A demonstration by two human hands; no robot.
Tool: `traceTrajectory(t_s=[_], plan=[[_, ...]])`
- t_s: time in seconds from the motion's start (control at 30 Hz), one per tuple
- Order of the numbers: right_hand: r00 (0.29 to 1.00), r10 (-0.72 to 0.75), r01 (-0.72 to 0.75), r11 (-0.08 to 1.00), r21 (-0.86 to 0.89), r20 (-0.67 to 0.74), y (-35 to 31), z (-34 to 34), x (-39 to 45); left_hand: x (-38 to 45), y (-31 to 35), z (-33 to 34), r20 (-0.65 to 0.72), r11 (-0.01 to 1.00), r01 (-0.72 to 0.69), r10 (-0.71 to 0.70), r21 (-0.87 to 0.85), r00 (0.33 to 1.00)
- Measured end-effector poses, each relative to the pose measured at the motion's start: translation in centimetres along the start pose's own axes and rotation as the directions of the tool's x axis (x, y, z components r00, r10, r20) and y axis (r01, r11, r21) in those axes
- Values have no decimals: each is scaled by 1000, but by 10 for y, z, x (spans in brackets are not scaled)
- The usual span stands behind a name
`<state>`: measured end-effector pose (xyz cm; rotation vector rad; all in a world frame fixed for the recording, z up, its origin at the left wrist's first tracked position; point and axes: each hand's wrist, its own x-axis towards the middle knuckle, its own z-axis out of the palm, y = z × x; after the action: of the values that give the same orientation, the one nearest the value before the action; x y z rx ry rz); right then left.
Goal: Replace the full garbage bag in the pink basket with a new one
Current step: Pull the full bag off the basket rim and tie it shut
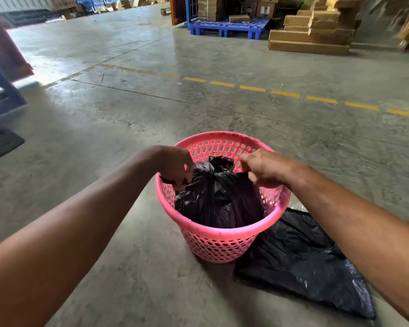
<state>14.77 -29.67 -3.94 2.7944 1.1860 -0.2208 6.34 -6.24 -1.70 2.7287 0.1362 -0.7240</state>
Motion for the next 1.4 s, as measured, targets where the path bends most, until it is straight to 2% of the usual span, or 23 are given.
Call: traceTrajectory(t_s=[0.1,0.17,0.23,0.3,0.4,0.47,0.57,0.67,0.73,0.8,0.83,0.9,0.93,1.0,1.07,1.1,1.17,1.23,1.3,1.33,1.4], plan=[[996,43,-65,958,281,84,-10,6,5,11,12,21,-61,1000,14,-15,-25,998],[995,53,-84,895,438,82,-8,6,6,18,12,30,-116,999,-21,16,-44,993],[997,79,-79,840,537,23,0,4,5,19,7,30,-186,997,-59,47,-58,981],[996,84,-51,781,622,-24,11,-2,-1,18,0,26,-288,978,-143,96,-149,953],[999,-28,31,703,711,-15,20,-10,-11,13,-7,23,-358,909,-309,200,-280,912],[999,-42,51,672,739,-31,23,-10,-10,12,-10,24,-375,892,-343,222,-295,900],[999,40,-13,741,671,-25,23,-5,0,16,-14,26,-386,945,-277,194,-172,902],[981,196,-181,909,375,-2,15,10,5,20,-12,31,-320,980,-92,146,176,936],[954,297,-286,937,198,-27,6,23,2,27,-3,38,-259,938,54,39,342,965],[950,307,-301,950,88,-61,-3,33,4,28,-1,40,-256,931,153,-68,330,964],[954,291,-286,956,67,-72,-3,33,4,28,1,36,-258,946,157,-82,283,963],[968,243,-235,964,125,-53,5,26,4,28,-7,25,-210,994,106,-96,36,973],[976,214,-204,956,212,-26,11,20,3,26,-13,19,-157,982,74,-102,-173,982],[985,173,-160,901,403,4,21,9,0,18,-20,12,-85,807,-14,-45,-591,995],[990,140,-108,856,505,-25,24,-2,-4,14,-22,16,-32,519,-66,75,-852,997],[991,129,-85,837,541,-44,26,-7,-5,16,-20,21,-10,348,-57,136,-936,991],[991,117,-51,781,622,-65,28,-20,-8,19,-13,29,-14,55,-29,243,-998,970],[987,109,-6,750,662,-115,26,-33,-9,23,-9,32,-76,-114,-46,275,-992,958],[975,103,54,753,656,-199,21,-41,-9,26,-2,31,-121,-165,-76,283,-983,951],[965,99,85,758,647,-242,16,-44,-10,29,3,31,-143,-130,-111,269,-985,952],[946,77,148,761,632,-315,5,-50,-10,34,19,33,-203,19,-212,223,-977,954]])
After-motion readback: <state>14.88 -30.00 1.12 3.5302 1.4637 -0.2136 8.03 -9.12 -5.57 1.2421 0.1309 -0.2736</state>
